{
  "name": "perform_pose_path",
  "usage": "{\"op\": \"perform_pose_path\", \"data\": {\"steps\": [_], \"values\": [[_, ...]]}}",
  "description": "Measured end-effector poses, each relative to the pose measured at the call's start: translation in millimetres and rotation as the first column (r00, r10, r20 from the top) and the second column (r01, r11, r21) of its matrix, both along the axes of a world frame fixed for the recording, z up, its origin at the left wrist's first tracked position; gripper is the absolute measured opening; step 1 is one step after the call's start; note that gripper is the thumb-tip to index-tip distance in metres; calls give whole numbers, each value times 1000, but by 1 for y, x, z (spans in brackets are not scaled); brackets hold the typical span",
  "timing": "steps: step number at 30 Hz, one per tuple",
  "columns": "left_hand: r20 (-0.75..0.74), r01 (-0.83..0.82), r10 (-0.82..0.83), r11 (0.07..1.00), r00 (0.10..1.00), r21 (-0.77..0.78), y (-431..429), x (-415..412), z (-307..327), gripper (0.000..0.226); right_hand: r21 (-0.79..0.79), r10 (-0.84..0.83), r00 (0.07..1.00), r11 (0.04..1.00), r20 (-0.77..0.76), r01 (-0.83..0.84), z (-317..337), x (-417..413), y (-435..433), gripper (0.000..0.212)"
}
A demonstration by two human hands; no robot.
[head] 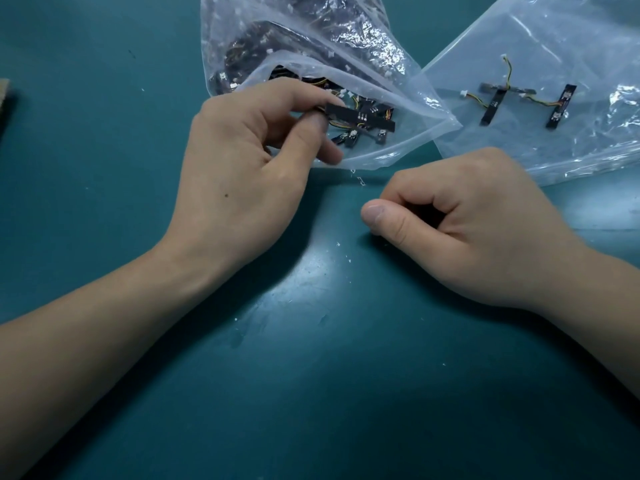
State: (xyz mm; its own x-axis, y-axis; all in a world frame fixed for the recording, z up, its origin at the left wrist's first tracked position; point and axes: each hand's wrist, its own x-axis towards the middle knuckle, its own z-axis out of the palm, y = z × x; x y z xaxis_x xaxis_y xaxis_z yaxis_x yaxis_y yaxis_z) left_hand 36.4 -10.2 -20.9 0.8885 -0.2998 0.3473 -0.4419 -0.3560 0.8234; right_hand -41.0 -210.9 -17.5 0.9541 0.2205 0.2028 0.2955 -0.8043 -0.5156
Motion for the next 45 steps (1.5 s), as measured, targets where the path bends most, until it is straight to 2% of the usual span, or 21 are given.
{"op": "perform_pose_path", "data": {"steps": [3, 8, 10, 14, 19, 22, 24, 26, 30, 33, 35, 38, 40, 43, 45], "values": [[24, -3, 5, 999, 1000, -51, 0, -1, 1, 23, 52, -38, 999, 998, 3, 38, 0, -1, 2, 27], [89, 17, -14, 999, 996, -35, 0, -5, 3, 18, 361, -132, 989, 920, -72, 149, 2, 2, 1, 21], [130, 40, -40, 999, 991, 1, 0, -7, 5, 18, 429, -120, 989, 892, -82, 144, 2, 3, 0, 16], [166, 62, -78, 993, 983, 99, -1, -10, 6, 14, 443, -91, 993, 889, -78, 117, 2, 4, 0, 18], [107, 85, -102, 985, 989, 148, 0, -9, 7, 11, 458, -89, 993, 881, -76, 114, 1, 4, -2, 32], [89, 142, -158, 977, 984, 160, 0, -9, 7, 23, 455, -81, 993, 884, -83, 110, 1, 3, -2, 35], [127, 188, -208, 970, 970, 156, 0, -9, 7, 29, 446, -75, 994, 889, -85, 105, 1, 3, -2, 35], [195, 184, -212, 971, 958, 153, -1, -9, 6, 20, 458, -57, 994, 884, -90, 92, 1, 2, -1, 35], [241, 101, -114, 993, 964, 65, 1, -10, 1, 13, 542, -45, 992, 834, -118, 102, 0, 1, -2, 35], [266, 132, -131, 991, 955, 15, 3, -7, 0, 9, 608, -38, 991, 787, -126, 108, 1, 1, -2, 36], [290, 163, -149, 986, 945, -24, 2, -5, 0, 12, 636, -40, 990, 763, -136, 118, 1, 0, -3, 37], [288, 98, -60, 988, 956, -118, 2, -2, 1, 17, 632, -67, 987, 761, -146, 145, 1, 1, -3, 38], [221, 9, 4, 998, 975, -58, 3, 3, 1, 14, 604, -79, 987, 783, -140, 148, 2, 2, -3, 39], [100, -22, 2, 979, 995, 201, 1, 6, 0, 41, 522, -55, 994, 848, -90, 94, 1, 3, -3, 46], [105, 2, -26, 975, 994, 223, 1, 2, 3, 49, 511, -55, 995, 855, -79, 88, 0, 4, -3, 49]]}}
